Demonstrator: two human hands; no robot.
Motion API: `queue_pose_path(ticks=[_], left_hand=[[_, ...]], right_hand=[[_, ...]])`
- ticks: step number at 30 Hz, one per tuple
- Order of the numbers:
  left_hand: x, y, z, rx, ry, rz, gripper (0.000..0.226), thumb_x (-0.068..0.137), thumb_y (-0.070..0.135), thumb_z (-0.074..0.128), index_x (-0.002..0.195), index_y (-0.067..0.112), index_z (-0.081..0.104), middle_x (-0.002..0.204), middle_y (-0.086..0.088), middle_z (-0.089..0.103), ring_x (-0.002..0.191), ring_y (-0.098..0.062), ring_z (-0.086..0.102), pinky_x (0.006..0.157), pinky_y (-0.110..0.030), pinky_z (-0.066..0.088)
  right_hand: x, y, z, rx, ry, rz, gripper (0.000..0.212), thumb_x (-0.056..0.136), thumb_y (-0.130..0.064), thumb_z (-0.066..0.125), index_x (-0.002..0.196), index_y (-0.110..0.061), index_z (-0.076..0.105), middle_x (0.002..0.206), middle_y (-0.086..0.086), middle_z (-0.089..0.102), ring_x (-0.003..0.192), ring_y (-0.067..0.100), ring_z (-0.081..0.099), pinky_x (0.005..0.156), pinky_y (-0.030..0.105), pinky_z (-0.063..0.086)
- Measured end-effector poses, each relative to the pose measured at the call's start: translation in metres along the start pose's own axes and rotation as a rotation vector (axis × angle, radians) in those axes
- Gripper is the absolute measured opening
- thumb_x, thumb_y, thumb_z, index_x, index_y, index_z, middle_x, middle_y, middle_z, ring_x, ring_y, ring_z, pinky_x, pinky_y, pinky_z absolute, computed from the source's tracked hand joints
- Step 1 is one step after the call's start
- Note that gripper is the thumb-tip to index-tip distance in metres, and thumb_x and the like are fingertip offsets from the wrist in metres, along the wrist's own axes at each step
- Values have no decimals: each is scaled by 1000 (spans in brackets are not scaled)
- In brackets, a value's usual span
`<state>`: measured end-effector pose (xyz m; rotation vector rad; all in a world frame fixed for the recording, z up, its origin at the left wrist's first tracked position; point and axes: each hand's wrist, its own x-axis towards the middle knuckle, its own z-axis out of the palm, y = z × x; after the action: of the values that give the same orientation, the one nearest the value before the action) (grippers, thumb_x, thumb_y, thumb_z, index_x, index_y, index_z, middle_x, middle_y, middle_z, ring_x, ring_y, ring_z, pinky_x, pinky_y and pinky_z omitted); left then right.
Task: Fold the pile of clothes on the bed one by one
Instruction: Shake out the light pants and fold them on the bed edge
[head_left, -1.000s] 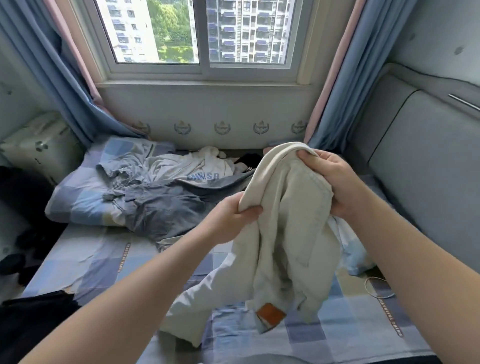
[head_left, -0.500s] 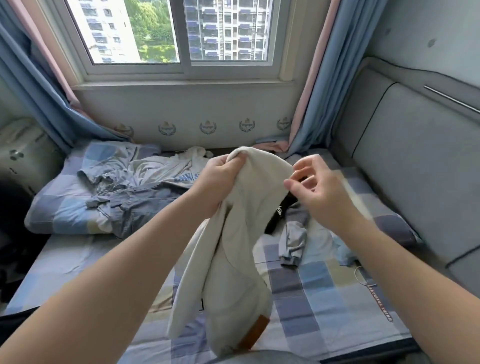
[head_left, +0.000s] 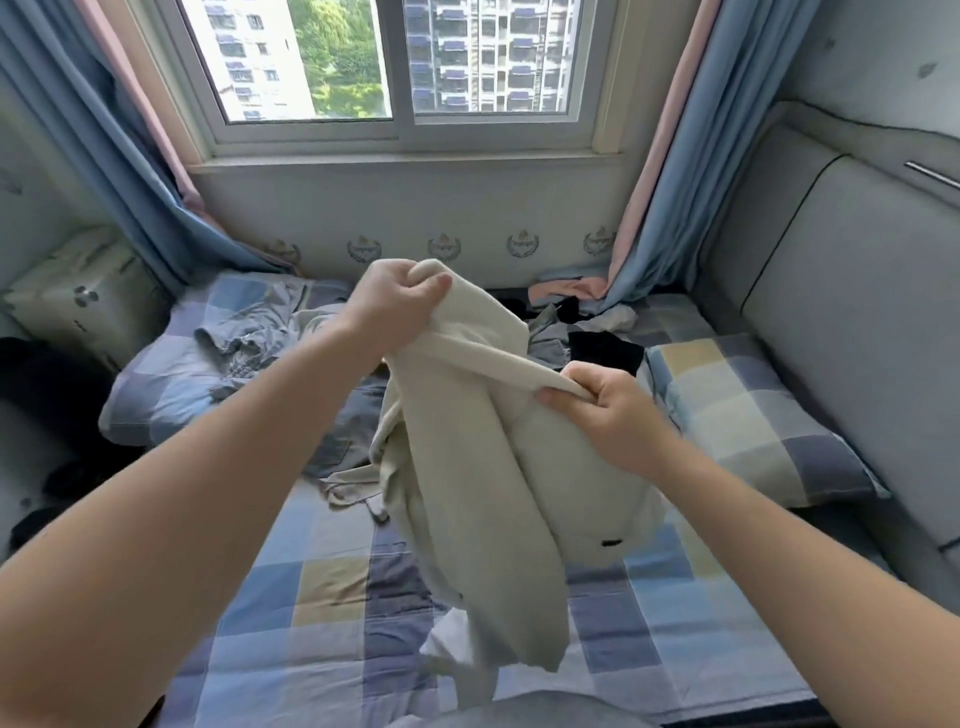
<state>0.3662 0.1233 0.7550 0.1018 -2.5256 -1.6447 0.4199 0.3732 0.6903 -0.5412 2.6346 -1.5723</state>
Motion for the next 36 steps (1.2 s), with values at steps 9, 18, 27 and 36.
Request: queue_pose_path(ticks=[9, 18, 27, 36], left_hand=[[-20, -25, 27, 228, -182, -56, 53, 89, 43, 73, 133, 19, 55, 123, 4, 62, 106, -11, 60, 88, -27, 52], [-72, -24, 85, -68, -505, 73, 21, 87, 42, 63, 76, 24, 60, 71, 8, 59, 66, -14, 52, 65, -38, 43], [-55, 4, 76, -139, -184, 112, 34, 106, 28, 48, 76, 14, 52, 68, 0, 47, 62, -13, 44, 59, -30, 37], [-40, 22, 54, -818, 3, -399, 33, 105, 32, 53, 101, 4, 67, 86, -9, 74, 68, -19, 73, 55, -28, 58]], right_hand=[[19, -20, -36, 183, 45, 79, 44, 94, -39, 65, 86, 4, 66, 73, 11, 60, 66, 22, 54, 63, 34, 45], [28, -31, -49, 285, 58, 99, 36, 95, -33, 67, 91, 2, 71, 81, 17, 65, 73, 23, 58, 69, 36, 49], [19, -3, -54, 71, 164, 183, 49, 84, -53, 74, 114, -18, 60, 89, -1, 63, 77, 8, 57, 68, 22, 45], [-27, -1, 33, 10, -121, 229, 111, 73, -40, 86, 156, -44, 13, 150, -13, 37, 130, 7, 46, 106, 33, 44]])
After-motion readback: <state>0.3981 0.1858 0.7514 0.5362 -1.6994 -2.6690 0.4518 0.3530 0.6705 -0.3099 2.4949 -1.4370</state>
